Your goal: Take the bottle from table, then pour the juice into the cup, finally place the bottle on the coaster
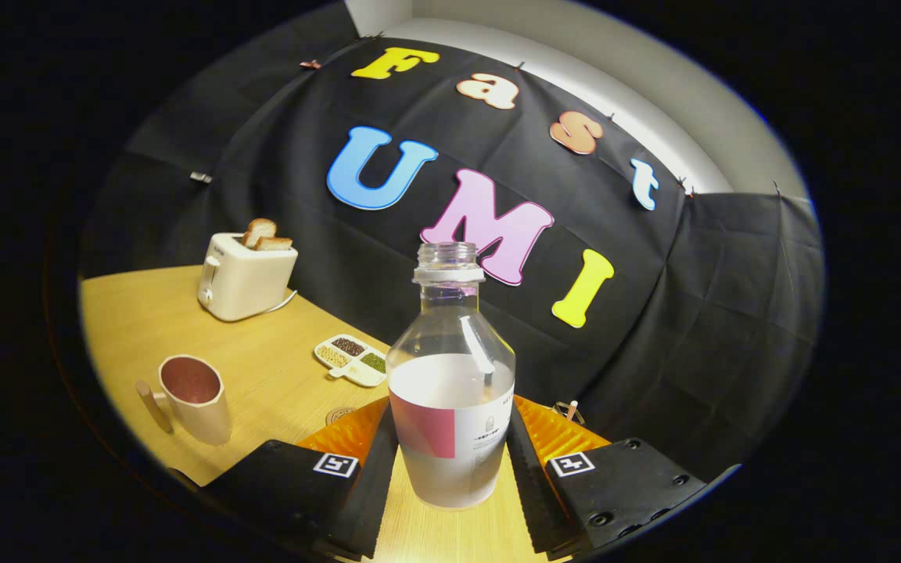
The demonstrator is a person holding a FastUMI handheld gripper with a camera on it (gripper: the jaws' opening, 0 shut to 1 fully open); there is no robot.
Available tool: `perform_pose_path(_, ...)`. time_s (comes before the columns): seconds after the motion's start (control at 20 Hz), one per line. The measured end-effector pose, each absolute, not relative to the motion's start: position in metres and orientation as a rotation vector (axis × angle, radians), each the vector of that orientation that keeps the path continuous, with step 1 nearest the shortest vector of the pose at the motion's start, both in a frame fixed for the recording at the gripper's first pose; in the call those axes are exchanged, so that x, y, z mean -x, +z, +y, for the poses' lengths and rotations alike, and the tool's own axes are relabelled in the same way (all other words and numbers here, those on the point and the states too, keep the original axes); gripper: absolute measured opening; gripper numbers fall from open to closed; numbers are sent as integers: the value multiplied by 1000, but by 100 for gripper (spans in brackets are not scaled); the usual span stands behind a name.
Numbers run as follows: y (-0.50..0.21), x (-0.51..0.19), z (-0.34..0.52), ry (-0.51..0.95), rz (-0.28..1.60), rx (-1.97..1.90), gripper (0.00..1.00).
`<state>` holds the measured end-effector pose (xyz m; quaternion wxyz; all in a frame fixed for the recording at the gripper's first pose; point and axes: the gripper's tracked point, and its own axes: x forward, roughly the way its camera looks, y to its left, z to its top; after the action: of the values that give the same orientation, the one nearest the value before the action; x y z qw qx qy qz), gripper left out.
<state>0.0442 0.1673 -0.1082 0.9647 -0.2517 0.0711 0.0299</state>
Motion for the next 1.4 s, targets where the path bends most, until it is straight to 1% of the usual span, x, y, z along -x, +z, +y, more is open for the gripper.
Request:
perform_pose_path(0.1,-108,-42,168,35,148,569,73)
perform_pose_path(0.25,-115,-41,184,52,167,666,73)
perform_pose_path(0.45,-107,-42,201,67,89,938,73)
perform_pose_path(0.55,-115,-38,214,97,75,1031,73)
perform_pose_path(0.85,-122,-34,244,153,21,1215,73)
perform_pose_path(1.4,-150,-34,258,230,-14,1457,73)
